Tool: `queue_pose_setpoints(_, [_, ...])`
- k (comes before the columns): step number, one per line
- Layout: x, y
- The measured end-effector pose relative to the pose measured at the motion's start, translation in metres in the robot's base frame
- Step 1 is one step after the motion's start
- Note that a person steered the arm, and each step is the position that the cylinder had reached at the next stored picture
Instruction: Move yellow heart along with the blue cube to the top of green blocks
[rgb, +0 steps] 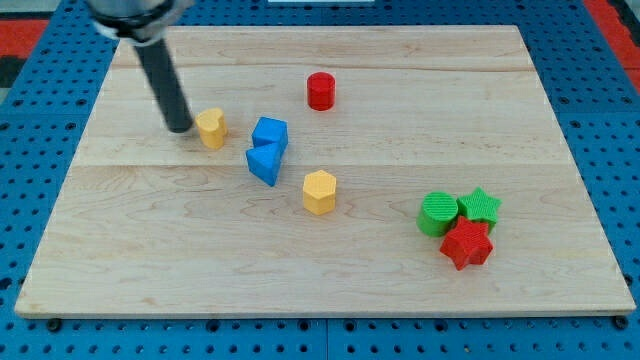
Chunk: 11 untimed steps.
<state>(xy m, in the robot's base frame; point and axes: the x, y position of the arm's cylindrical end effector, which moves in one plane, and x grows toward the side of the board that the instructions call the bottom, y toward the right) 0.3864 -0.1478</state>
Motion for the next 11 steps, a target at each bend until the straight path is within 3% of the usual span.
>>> queue_pose_setpoints(2, [0.017, 0.079])
queue_pose_setpoints(4, [0.026, 0.098])
queue_pose_setpoints(6, [0.024, 0.189])
queue_pose_setpoints(9, [0.013, 0.254])
queue_pose_setpoints(10, [0.035, 0.260])
queue_pose_setpoints(11, [0.008, 0.257])
